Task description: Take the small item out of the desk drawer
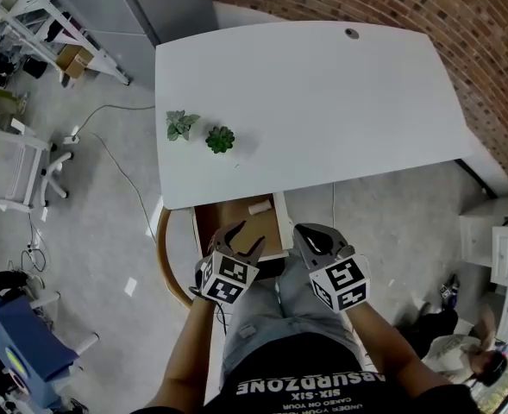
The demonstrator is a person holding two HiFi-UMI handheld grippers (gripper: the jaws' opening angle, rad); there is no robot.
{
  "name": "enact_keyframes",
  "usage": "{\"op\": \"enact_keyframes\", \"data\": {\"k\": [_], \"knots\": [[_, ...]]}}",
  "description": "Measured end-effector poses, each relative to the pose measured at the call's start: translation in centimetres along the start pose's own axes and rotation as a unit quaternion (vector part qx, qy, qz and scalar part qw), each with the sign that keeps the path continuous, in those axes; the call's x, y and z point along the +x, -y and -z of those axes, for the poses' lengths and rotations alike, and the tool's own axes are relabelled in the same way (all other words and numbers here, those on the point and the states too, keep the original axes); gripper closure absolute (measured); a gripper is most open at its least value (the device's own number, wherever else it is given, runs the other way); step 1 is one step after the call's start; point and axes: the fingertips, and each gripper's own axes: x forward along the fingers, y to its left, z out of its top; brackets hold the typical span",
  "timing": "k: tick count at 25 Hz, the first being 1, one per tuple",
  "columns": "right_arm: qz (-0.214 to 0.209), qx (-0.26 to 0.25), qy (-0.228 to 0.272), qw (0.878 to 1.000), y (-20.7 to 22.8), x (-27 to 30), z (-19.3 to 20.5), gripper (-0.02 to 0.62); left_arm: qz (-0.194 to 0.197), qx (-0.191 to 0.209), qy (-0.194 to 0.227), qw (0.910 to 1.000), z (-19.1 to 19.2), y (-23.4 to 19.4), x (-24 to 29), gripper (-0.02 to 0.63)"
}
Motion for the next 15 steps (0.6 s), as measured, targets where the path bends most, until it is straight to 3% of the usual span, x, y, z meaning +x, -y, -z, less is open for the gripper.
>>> {"op": "enact_keyframes", "data": {"k": [15], "knots": [[0.018,0.025,0.005,1.000,2.1,1.4,1.2,0.598,0.021,0.003,-0.035,0.9992,2.8,-0.9,4.9,0.394]]}}
